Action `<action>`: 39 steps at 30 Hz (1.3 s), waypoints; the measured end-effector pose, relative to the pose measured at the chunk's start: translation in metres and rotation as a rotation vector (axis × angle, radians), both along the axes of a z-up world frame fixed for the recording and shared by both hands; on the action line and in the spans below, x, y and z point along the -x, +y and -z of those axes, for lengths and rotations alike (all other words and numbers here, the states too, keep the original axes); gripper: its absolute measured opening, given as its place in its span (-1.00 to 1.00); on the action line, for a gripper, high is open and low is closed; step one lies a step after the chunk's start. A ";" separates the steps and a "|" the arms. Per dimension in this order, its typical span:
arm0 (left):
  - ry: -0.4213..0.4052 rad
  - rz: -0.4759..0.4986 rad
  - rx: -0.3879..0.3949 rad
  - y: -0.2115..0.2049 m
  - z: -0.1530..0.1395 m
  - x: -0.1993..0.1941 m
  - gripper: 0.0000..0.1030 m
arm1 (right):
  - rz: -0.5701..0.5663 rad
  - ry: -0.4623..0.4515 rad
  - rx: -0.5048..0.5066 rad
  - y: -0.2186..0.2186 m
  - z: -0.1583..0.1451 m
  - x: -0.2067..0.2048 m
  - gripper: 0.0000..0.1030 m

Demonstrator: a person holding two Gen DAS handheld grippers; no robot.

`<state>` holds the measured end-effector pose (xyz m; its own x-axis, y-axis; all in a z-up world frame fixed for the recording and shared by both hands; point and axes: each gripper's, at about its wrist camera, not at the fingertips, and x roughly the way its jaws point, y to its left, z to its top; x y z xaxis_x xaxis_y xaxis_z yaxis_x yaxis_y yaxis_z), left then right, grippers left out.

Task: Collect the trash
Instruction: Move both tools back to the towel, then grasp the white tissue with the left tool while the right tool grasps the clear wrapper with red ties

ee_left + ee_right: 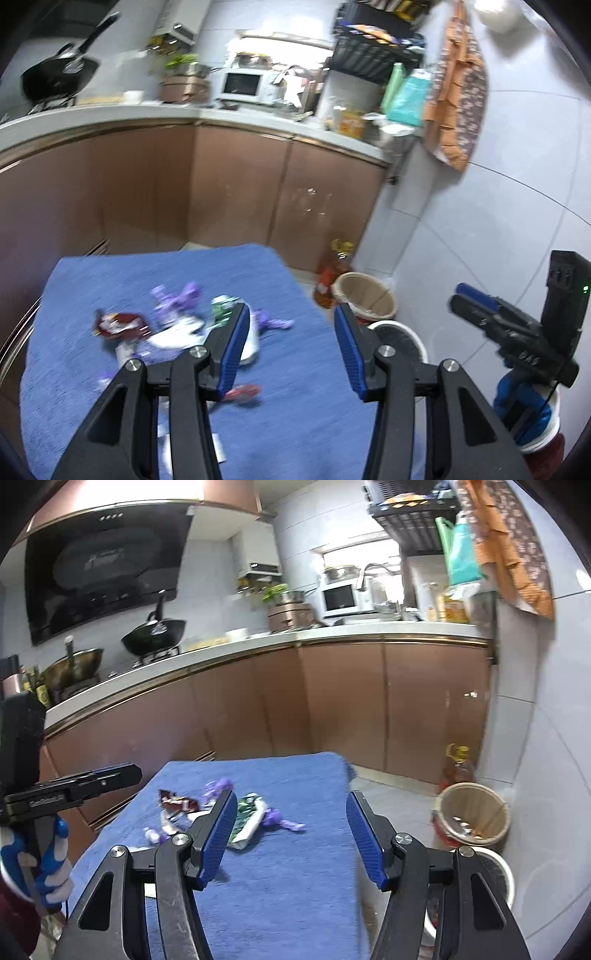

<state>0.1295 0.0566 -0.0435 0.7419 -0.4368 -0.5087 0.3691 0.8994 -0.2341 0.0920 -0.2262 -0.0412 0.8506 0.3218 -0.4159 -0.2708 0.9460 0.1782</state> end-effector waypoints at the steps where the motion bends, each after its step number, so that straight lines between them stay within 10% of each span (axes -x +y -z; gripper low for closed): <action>1: 0.014 -0.018 0.003 0.015 0.006 -0.001 -0.11 | -0.018 0.007 -0.002 0.006 0.002 -0.002 0.14; 39: 0.325 -0.176 0.019 0.155 0.153 -0.038 -0.11 | -0.441 0.424 -0.004 0.140 0.164 -0.112 0.14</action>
